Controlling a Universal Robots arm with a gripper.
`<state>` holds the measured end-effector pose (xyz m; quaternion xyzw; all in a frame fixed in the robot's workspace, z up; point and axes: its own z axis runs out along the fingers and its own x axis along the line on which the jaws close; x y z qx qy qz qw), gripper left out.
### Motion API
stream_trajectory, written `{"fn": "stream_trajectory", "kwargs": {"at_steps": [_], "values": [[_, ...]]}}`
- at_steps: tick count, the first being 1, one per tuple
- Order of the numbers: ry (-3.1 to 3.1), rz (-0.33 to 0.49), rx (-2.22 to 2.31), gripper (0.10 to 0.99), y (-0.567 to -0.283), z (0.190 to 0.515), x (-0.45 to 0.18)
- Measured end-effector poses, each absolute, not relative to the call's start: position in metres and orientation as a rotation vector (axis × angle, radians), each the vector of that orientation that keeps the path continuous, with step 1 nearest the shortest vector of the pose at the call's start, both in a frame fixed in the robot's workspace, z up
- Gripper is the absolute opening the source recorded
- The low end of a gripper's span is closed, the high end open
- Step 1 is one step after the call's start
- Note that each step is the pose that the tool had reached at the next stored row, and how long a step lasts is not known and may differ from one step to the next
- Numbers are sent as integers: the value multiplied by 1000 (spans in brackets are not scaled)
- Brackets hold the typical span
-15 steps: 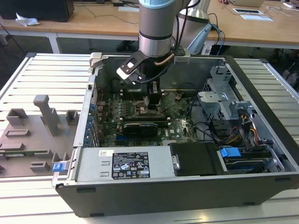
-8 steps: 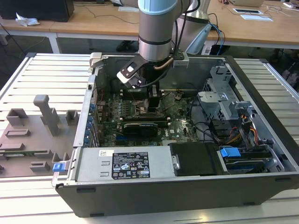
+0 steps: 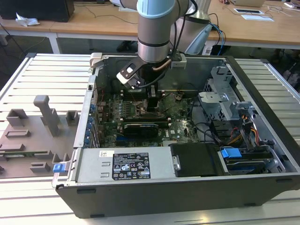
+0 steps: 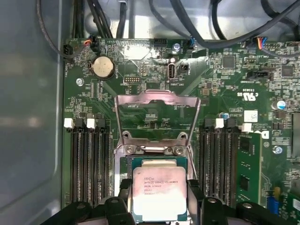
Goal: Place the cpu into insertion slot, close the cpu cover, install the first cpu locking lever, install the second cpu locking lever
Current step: 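Place the cpu into insertion slot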
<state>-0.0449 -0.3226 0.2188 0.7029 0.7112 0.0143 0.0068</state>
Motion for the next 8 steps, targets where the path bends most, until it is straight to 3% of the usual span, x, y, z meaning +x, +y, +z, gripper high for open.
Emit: {"fn": "stream_trajectory", "kwargs": {"at_steps": [8], "values": [[2203,44,2219,545,-322,206,-50]]}}
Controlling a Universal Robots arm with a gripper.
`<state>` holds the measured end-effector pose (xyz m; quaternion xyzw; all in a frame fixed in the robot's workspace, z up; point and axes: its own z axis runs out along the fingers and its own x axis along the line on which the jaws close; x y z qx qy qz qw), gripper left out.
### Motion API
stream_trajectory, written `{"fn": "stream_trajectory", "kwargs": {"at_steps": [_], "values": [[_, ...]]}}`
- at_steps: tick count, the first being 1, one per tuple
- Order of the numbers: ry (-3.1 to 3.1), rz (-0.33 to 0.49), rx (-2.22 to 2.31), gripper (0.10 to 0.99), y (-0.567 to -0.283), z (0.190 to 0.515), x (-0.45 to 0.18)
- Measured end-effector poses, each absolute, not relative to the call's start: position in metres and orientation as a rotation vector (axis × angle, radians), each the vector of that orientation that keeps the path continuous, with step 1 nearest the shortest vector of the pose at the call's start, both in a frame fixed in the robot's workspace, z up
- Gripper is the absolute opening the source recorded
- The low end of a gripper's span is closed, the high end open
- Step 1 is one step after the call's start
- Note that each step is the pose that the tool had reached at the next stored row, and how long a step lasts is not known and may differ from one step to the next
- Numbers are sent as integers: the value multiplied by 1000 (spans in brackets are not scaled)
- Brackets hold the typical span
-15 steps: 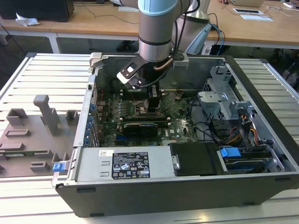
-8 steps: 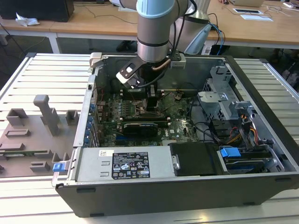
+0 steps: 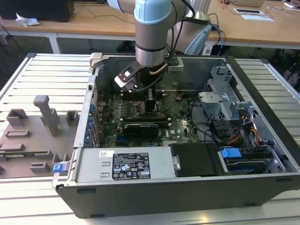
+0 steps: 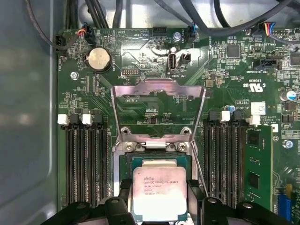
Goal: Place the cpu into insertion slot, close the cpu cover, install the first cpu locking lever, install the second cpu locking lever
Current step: 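Place the cpu into insertion slot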
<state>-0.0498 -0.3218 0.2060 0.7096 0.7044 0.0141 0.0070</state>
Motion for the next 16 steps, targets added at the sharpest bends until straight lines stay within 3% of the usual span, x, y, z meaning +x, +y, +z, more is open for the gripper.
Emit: {"fn": "stream_trajectory", "kwargs": {"at_steps": [13,15,16], "values": [[2203,44,2220,553,-322,198,-50],[2203,44,2220,678,-322,198,-50],[2203,44,2220,678,-322,198,-50]]}}
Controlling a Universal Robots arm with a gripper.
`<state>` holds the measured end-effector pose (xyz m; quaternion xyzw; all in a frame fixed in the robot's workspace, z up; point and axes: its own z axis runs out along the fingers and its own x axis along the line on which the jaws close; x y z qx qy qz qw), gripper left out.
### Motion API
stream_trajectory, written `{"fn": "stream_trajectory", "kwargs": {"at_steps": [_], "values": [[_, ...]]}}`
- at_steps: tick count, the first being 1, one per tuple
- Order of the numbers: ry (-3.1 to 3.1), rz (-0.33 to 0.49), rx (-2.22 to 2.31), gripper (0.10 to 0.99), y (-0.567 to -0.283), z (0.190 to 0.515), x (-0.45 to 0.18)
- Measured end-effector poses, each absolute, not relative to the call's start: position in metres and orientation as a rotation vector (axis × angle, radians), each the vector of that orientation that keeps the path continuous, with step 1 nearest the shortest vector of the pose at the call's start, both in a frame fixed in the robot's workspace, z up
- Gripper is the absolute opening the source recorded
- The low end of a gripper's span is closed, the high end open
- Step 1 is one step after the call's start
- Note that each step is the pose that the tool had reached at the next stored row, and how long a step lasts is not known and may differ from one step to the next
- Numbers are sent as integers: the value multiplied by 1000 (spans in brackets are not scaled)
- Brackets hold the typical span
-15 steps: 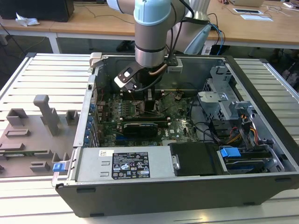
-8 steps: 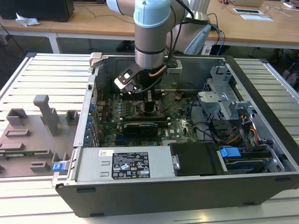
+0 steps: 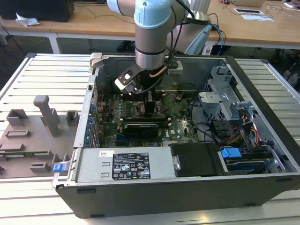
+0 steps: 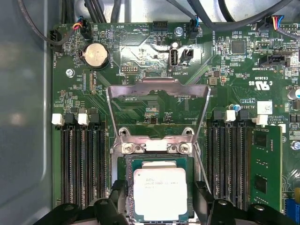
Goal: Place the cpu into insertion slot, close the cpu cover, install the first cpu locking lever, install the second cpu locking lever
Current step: 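Place the cpu into insertion slot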
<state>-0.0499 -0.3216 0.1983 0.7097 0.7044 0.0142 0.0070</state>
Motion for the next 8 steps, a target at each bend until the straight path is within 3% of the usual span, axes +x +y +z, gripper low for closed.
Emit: {"fn": "stream_trajectory", "kwargs": {"at_steps": [8], "values": [[2203,44,2219,678,-318,198,-53]]}}
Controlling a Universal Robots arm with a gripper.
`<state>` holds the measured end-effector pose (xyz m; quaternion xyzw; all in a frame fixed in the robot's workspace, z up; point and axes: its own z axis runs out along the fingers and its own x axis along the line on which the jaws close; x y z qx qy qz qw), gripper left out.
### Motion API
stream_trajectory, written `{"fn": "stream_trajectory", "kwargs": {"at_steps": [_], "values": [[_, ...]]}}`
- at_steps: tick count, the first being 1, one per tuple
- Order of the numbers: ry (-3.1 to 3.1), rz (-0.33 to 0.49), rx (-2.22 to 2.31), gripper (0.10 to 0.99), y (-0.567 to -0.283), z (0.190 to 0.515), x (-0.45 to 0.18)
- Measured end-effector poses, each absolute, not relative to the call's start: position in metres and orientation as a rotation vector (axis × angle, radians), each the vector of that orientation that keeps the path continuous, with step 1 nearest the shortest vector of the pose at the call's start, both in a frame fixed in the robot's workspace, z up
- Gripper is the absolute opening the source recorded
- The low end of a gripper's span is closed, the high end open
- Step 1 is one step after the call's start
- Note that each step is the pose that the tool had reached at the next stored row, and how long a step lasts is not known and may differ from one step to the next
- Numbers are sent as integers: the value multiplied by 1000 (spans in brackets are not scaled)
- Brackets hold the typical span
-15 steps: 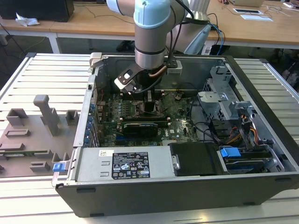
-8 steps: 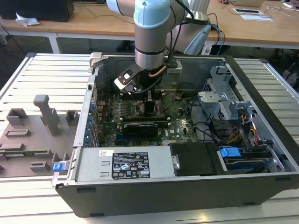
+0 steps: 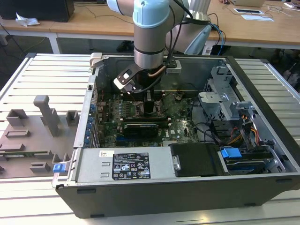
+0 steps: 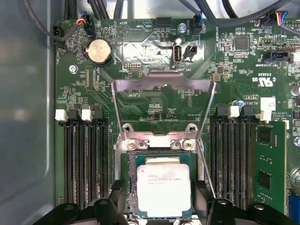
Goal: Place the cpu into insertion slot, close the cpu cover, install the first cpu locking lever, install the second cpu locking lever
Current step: 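Place the cpu into insertion slot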
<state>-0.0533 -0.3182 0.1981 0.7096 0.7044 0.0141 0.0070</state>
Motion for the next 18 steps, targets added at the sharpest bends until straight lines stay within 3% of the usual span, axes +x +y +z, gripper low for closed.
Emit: {"fn": "stream_trajectory", "kwargs": {"at_steps": [8,15,16,18], "values": [[2202,41,2218,678,-314,199,-53],[2202,42,2218,678,-314,219,-53],[2202,42,2218,663,-314,221,-53],[2202,42,2218,533,-314,227,-53]]}}
